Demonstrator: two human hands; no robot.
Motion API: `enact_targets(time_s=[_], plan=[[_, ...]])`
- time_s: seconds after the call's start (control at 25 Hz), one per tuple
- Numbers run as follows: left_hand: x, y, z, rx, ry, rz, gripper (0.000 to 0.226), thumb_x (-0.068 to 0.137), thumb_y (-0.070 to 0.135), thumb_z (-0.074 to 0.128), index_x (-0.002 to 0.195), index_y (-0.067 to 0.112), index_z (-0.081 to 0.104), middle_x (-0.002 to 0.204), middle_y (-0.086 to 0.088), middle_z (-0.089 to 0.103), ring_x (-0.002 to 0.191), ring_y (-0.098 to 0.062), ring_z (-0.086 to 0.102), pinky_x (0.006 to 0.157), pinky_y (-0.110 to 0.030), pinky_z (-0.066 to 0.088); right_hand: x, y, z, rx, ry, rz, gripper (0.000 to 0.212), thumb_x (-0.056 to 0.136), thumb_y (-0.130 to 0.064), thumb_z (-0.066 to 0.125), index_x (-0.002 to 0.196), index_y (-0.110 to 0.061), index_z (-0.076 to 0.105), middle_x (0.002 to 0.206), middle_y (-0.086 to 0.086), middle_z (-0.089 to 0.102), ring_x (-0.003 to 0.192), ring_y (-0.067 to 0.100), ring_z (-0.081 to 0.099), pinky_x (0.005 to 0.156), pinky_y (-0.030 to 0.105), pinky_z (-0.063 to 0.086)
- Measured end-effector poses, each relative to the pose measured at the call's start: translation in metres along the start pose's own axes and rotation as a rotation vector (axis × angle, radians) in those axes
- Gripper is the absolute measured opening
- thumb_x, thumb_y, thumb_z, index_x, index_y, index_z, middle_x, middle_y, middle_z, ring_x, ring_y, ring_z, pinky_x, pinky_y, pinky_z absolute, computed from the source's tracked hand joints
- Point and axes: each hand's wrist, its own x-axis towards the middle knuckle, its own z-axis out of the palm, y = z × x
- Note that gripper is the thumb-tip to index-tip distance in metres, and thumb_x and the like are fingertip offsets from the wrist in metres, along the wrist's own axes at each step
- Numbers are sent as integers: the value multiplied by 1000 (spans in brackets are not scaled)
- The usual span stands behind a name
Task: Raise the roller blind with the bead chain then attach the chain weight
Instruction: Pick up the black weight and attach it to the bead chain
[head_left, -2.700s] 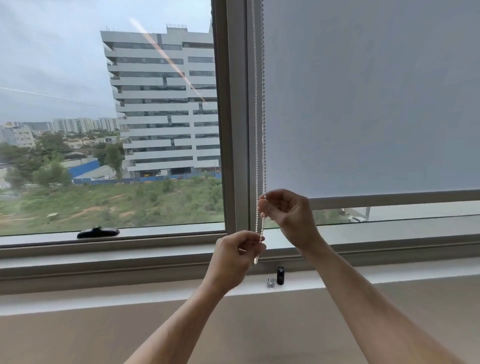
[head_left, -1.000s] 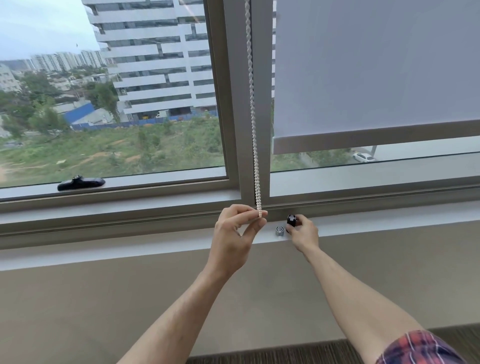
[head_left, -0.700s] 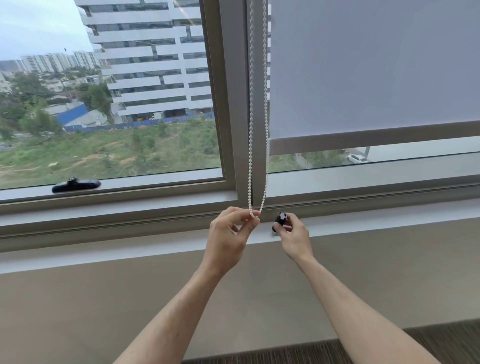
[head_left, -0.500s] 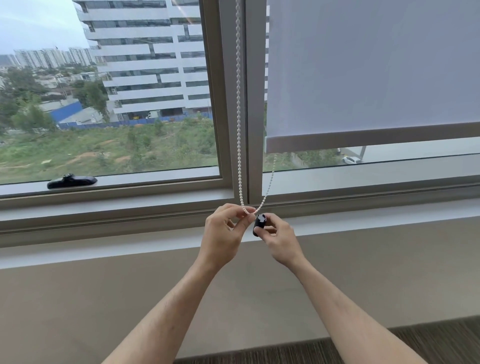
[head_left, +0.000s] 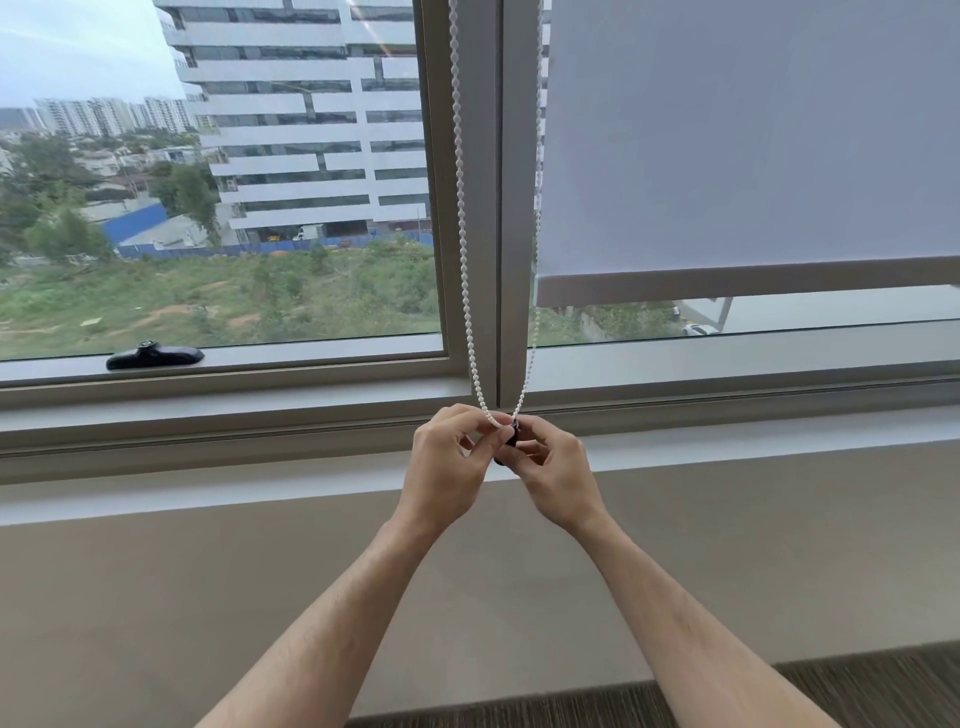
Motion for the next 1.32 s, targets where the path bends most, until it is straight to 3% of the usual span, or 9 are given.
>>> enact_targets(time_s=[0.16,0.28,0.48,0.64,0.8,0.92,1.0,1.12,1.32], plan=[[0,4,-1,27,7,12,9,83,14,75,88,22,77,83,15,67,73,1,55,64,-11,40,-5,-7,-1,-11,70,-45,41,86,-30,75,121,-35,54,90,-4,75,77,9,72,73,25,57],[-1,7,0,46,42,43,6,83,12,75,87,17,77,81,20,63,75,7,56,65,-7,40,-8,-8,3,-13,107,-71,59,84,-29,74,131,-42,41,84,-5,76,71,9,72,67,21,56],[-1,13,-3,47,16,78,14,83,10,74,95,17,77,87,13,65,81,-4,59,70,-10,44,-7,-8,1,-5,119,-132,37,84,-38,74,118,-41,57,85,-5,76,70,9,72,62,19,51],[2,14,-11,-4,-69,92,22,85,5,65,97,20,76,93,12,67,85,-6,60,71,-17,47,-8,-12,-1,8,143,-173,35,83,-38,74,113,-47,59,82,-8,76,71,11,73,63,20,54],[11,17,-15,-316,-48,-109,20,90,20,59,100,26,75,103,4,69,93,-9,65,77,-21,47,-10,-16,-1,19,126,-213,38,82,-31,75,111,-50,59,87,-12,76,72,14,75,70,32,61],[10,17,-13,-387,-167,-224,25,85,36,67,108,33,71,113,-5,69,106,-17,65,88,-33,54,-11,-20,-1,12,125,-242,40,83,-32,76,112,-53,57,88,-13,76,74,12,75,68,26,59],[7,16,-12,-474,-248,-264,26,82,34,71,107,39,70,110,-9,71,106,-23,68,86,-32,56,-11,-21,-1,11,130,-257,37,85,-33,75,114,-50,58,90,-12,77,76,10,75,66,21,56],[6,17,-13,-634,-294,-314,28,84,23,73,111,31,69,101,-12,75,96,-31,72,81,-34,59,-13,-25,-4,30,121,-265,34,87,-39,73,115,-50,58,92,-13,78,79,8,75,67,18,55],[9,21,-14,-665,-311,-299,32,84,16,74,115,24,68,96,-5,75,94,-31,73,78,-36,59,-12,-31,-10,67,100,-268,34,87,-40,72,116,-40,55,90,-14,79,78,8,76,66,18,55]])
